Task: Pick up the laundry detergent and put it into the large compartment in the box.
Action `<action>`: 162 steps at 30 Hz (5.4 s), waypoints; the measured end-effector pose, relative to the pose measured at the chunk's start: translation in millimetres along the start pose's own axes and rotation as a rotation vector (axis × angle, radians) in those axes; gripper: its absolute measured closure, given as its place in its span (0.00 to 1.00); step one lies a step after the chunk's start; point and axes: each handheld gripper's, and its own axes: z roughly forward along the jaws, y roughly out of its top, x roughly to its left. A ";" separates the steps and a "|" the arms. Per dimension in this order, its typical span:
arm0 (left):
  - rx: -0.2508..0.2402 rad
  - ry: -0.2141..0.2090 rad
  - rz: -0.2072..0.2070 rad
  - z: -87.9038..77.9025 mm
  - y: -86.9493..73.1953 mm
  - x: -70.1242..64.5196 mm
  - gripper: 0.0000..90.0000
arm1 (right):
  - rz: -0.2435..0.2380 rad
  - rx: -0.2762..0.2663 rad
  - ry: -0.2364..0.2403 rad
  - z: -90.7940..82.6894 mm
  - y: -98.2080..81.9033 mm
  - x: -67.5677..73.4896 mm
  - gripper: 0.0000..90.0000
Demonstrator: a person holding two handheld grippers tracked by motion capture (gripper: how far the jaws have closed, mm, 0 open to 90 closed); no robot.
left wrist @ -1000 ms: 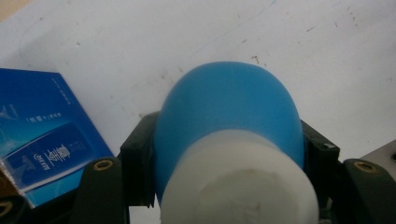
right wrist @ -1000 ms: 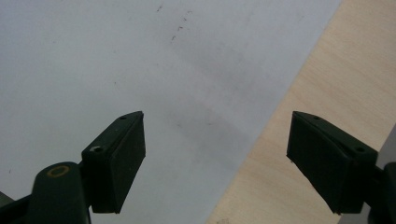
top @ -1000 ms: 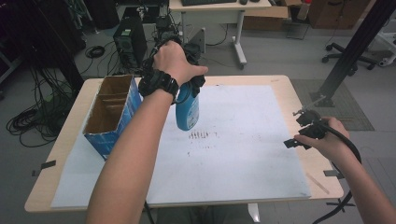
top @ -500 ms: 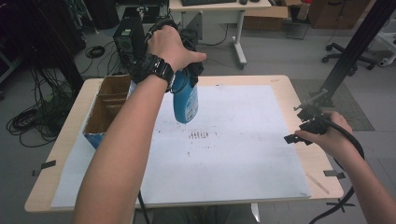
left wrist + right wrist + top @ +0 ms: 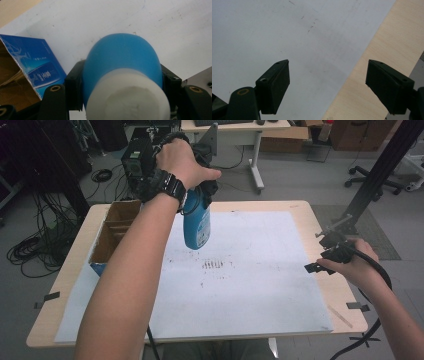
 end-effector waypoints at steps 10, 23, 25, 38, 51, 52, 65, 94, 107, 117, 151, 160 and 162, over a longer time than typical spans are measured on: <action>-0.009 -0.009 -0.001 -8.1 1.0 -1.4 0.42 | 0.010 0.000 0.001 -0.1 -3.2 -1.5 0.22; -0.006 -0.014 -0.025 -12.3 -4.6 9.5 0.42 | -0.008 0.013 -0.001 1.3 1.4 4.6 0.22; -0.008 -0.016 -0.031 -13.4 -5.7 12.3 0.42 | -0.007 0.011 -0.004 0.3 1.7 4.7 0.21; -0.011 0.002 -0.091 -15.3 -14.6 36.3 0.42 | 0.006 0.022 -0.014 -0.3 0.9 2.3 0.21; -0.020 0.012 -0.187 -23.1 -30.2 72.8 0.42 | 0.006 0.029 -0.015 2.7 3.3 1.9 0.21; -0.022 0.016 -0.198 -25.0 -32.1 76.1 0.42 | 0.006 0.031 -0.015 2.8 3.4 2.0 0.21; -0.046 0.048 -0.275 -38.0 -52.0 107.0 0.42 | 0.025 0.034 -0.018 7.5 3.0 -1.7 0.21; -0.086 0.154 -0.427 -46.0 -96.8 165.8 0.42 | 0.037 0.028 -0.040 -2.4 -0.4 -5.0 0.21; -0.063 0.176 -0.462 -40.1 -106.5 178.6 0.42 | 0.041 0.018 -0.037 -5.0 -0.4 -6.2 0.21; -0.057 0.168 -0.472 -31.1 -107.3 182.2 0.42 | 0.038 0.020 -0.033 -1.9 -1.2 -7.0 0.21; 0.006 0.117 -0.486 32.4 -121.1 198.9 0.42 | 0.040 0.040 -0.034 1.8 -3.7 -4.6 0.21; 0.023 0.104 -0.478 48.7 -120.7 198.9 0.42 | 0.036 0.042 -0.037 1.4 -3.3 -2.9 0.21; 0.025 0.103 -0.475 52.3 -120.4 198.9 0.42 | 0.037 0.042 -0.037 2.1 -3.5 -2.4 0.21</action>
